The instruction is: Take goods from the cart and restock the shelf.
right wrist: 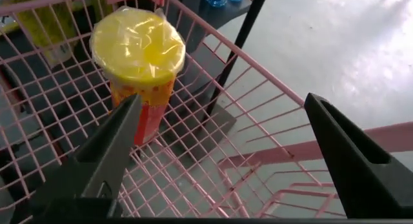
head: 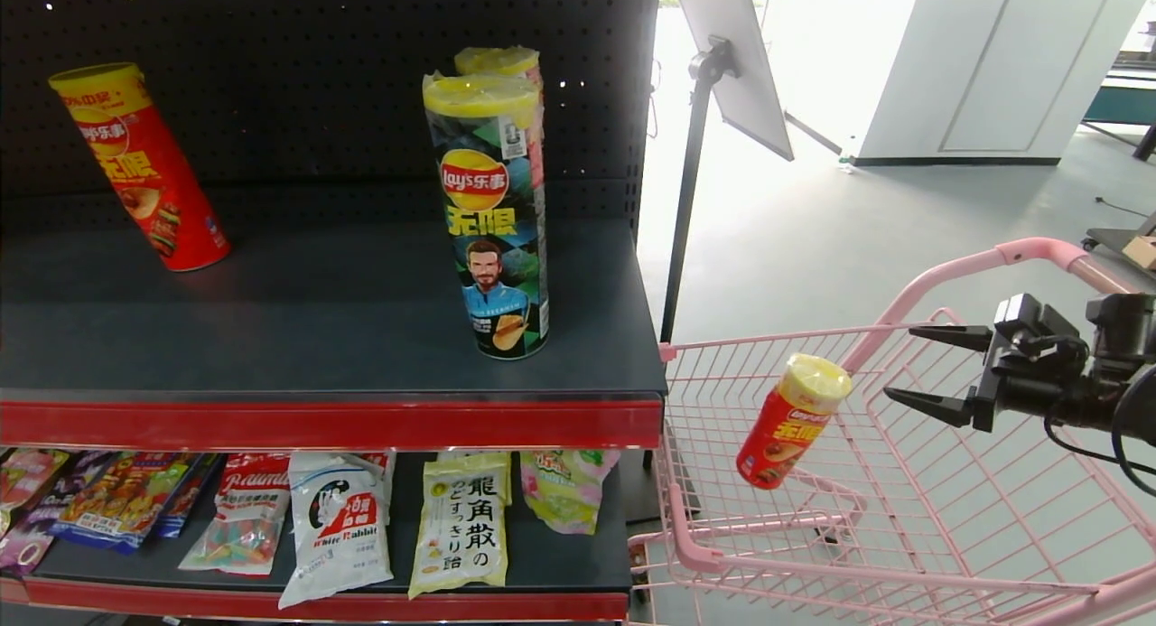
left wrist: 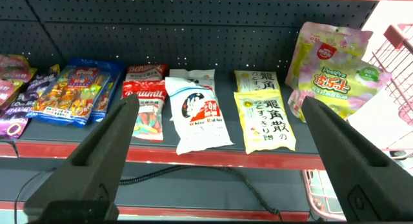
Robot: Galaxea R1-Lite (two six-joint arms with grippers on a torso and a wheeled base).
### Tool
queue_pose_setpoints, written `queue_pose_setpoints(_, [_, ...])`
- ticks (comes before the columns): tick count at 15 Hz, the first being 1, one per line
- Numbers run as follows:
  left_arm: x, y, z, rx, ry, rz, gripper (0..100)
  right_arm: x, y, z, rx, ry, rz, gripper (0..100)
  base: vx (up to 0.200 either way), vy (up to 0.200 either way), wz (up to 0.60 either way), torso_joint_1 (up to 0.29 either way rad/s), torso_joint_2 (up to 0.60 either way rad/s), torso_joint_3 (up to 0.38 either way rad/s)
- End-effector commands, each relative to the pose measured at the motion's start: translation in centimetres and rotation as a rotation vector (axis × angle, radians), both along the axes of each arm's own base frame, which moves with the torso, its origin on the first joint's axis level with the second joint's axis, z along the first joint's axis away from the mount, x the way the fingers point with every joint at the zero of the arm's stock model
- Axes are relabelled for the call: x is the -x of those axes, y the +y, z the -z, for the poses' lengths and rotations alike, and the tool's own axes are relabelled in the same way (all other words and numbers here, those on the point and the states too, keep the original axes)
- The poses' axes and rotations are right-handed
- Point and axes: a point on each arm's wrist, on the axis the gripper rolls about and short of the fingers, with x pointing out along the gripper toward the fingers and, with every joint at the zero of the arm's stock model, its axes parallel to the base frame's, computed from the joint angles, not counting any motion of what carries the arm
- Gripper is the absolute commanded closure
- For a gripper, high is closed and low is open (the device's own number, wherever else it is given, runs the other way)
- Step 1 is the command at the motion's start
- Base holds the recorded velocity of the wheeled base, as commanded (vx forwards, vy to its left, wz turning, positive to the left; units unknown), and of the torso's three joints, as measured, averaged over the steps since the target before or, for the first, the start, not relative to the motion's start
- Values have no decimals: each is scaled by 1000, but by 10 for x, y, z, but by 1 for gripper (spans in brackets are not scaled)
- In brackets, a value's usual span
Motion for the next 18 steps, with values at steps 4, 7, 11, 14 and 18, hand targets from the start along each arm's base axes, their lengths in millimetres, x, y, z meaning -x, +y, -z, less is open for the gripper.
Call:
queue_pose_setpoints(4, [0,0,0,0,0,0,0,-1,18,36,-39,111,-51,0,0,0,0,0,0,0])
queue_pose_setpoints(7, [0,0,0,0,0,0,0,-11,40,51,-59,147,-129,0,0,0,0,0,0,0])
queue_pose_setpoints(11, [0,0,0,0,0,0,0,-24,76,66,-71,189,-234,0,0,0,0,0,0,0])
queue_pose_setpoints(14, [0,0,0,0,0,0,0,-43,104,72,-83,206,-298,0,0,0,0,0,0,0])
queue_pose_setpoints(18, [0,0,0,0,0,0,0,-54,130,77,-94,225,-351,0,0,0,0,0,0,0])
